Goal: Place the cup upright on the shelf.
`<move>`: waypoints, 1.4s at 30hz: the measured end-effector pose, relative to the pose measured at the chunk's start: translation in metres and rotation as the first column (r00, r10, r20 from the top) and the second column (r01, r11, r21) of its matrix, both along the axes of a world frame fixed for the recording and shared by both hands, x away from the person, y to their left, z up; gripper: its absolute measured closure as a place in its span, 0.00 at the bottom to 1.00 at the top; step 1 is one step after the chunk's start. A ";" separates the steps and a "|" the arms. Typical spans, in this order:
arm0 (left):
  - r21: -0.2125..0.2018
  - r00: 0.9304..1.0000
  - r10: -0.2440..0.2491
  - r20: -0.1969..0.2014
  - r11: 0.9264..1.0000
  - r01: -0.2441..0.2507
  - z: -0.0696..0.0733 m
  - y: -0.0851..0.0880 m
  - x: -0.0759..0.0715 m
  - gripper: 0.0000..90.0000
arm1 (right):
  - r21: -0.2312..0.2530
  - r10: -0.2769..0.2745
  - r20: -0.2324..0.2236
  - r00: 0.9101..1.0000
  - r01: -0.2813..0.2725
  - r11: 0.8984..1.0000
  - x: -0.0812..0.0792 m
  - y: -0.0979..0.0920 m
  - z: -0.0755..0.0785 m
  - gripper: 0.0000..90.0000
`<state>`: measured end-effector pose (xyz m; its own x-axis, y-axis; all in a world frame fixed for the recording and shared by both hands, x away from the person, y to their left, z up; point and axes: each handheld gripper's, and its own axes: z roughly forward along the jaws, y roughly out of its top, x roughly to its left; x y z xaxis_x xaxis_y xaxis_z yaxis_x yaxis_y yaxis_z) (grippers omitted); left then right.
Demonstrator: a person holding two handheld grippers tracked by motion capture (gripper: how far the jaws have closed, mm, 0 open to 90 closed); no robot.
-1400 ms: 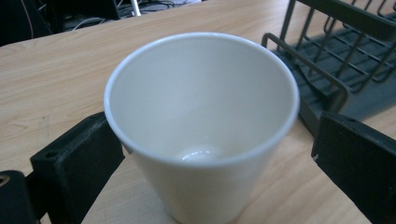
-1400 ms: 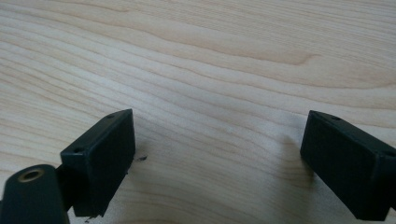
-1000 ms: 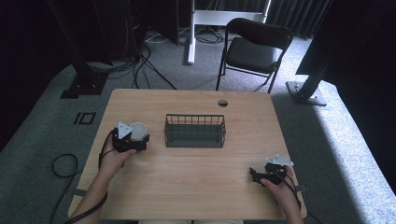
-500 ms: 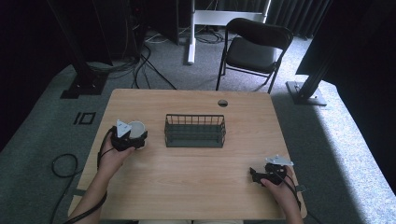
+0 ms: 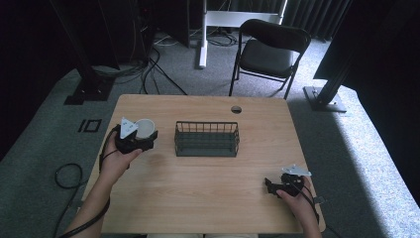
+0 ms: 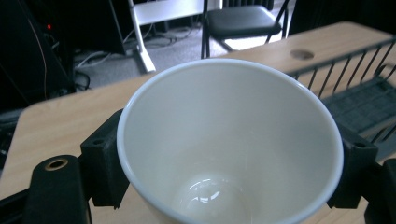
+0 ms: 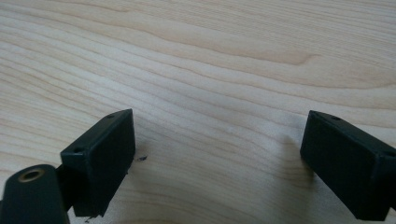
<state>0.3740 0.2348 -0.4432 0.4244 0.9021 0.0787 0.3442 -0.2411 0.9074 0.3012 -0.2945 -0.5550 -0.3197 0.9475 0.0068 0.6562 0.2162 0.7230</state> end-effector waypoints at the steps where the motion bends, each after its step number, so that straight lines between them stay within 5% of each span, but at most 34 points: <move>1: 0.001 1.000 -0.001 0.011 1.000 0.001 0.005 -0.002 0.000 0.23 | 0.000 0.000 0.000 1.000 0.000 1.000 0.000 0.000 0.000 0.11; 19: -0.017 0.991 -0.110 0.071 0.994 0.111 0.057 -0.035 0.003 0.23 | 0.000 0.000 0.000 1.000 0.000 1.000 0.000 0.000 0.000 0.11; 42: -0.048 0.966 -0.246 0.080 0.967 0.251 0.064 -0.120 0.021 0.23 | 0.001 -0.001 0.001 1.000 0.001 1.000 0.000 0.000 0.000 0.11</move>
